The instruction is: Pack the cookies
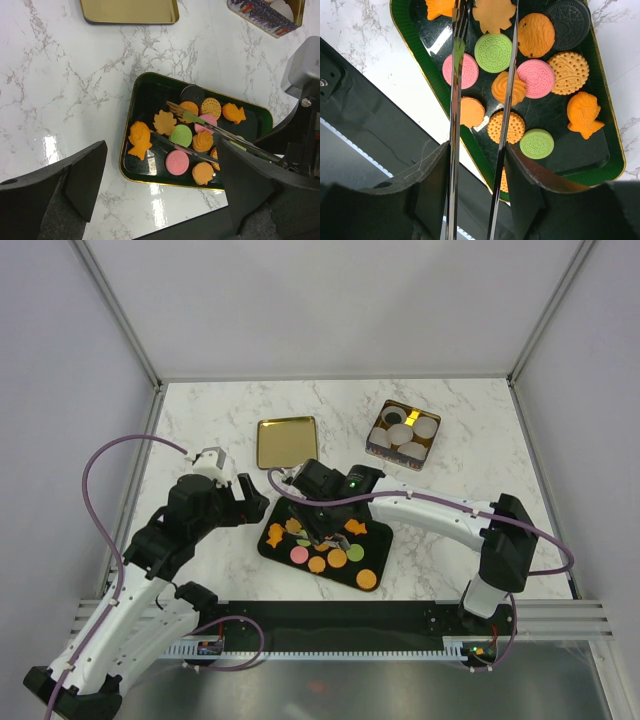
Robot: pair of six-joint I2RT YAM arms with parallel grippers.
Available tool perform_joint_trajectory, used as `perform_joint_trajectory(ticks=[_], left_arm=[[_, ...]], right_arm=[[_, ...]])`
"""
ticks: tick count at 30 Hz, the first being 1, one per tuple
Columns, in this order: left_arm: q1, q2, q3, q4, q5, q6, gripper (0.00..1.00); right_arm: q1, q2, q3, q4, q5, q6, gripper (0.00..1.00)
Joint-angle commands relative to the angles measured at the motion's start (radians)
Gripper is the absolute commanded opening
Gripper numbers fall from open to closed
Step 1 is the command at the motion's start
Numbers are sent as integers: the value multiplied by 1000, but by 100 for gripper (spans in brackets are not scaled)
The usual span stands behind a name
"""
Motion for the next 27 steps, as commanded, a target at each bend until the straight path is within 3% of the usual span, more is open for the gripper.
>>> perform_joint_trajectory(ticks=[1,16,22,27], left_arm=[[3,-8,16,1,-7,21,98],[3,-2,16,1,-1,21,99],[3,-5,16,-1,1,21,99],[3,-8,16,-1,-4,20,99]], right_arm=[[7,10,30,21,11,4,54],[6,13,14,19,20,10,51],[6,12,14,19,22,7,42],[-3,-5,25,15,20,10,41]])
